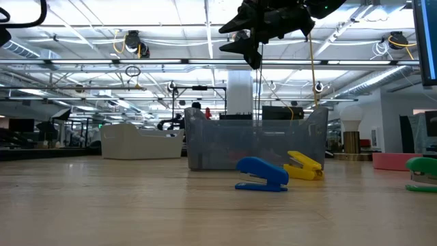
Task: Pick and place Stapler, Stapler remover, tape
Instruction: Put the blue tape into the white bin, then put the orange tape into the white bin
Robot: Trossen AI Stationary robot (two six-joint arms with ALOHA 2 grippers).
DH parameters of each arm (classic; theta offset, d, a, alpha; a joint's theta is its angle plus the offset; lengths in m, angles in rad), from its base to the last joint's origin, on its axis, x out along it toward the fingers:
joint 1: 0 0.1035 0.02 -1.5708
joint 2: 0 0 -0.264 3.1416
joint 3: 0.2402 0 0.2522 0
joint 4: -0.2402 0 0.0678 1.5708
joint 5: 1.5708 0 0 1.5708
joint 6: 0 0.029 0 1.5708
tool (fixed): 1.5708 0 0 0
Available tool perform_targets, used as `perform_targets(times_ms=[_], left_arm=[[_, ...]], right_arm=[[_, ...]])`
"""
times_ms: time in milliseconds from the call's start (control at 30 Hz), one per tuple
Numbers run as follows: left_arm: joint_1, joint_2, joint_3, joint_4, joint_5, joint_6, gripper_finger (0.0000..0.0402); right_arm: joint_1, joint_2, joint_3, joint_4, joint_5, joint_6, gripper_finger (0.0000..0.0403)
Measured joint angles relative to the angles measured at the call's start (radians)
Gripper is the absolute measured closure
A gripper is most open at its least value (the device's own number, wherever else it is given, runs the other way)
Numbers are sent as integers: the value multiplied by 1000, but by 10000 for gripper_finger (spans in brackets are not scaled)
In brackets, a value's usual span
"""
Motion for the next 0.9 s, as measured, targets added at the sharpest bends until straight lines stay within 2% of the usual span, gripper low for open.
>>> perform_targets(times_ms=[67,133,233,367,467,567,667,767,900], left_arm=[[0,-35,1,-3,-3,-21,238],[8,-63,22,-8,-51,-19,244],[40,-102,69,-5,-229,67,257],[141,-138,136,-4,-472,332,280],[264,-150,185,-4,-553,599,298],[419,-149,224,8,-548,881,313],[587,-142,248,41,-499,1122,323],[753,-136,250,104,-428,1303,327],[949,-102,251,218,-307,1505,327]], right_arm=[[0,0,0,0,0,0,217],[0,0,0,0,0,0,219],[0,0,0,0,0,0,221],[-4,0,0,-1,-1,-6,221],[-14,0,0,-19,0,-4,223],[-25,-3,0,-75,16,-26,223],[-21,-34,0,-156,147,-85,224],[-6,-90,-4,-215,295,-149,235],[8,-220,-60,-196,373,-187,262]])
